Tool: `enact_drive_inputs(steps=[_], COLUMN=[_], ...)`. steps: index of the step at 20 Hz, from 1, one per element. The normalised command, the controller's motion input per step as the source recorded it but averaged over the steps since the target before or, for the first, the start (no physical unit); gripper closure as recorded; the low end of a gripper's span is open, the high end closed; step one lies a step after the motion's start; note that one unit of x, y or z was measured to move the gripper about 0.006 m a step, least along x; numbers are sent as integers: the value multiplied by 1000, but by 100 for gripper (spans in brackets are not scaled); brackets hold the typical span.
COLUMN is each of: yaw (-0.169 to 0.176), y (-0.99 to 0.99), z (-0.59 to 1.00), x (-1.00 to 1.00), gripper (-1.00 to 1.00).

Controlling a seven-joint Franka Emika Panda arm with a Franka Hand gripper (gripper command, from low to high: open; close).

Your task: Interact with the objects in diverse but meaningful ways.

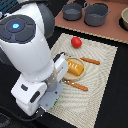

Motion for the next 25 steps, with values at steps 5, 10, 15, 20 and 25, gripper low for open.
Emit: enact_drive_inputs(steps=[5, 10, 15, 20, 25], yaw=[1, 4, 2, 15, -2], y=[157, 347, 638, 757, 311], z=[833, 675, 597, 254, -122], x=[60, 298, 398, 154, 123], gripper=[-100, -100, -100, -100, -100])
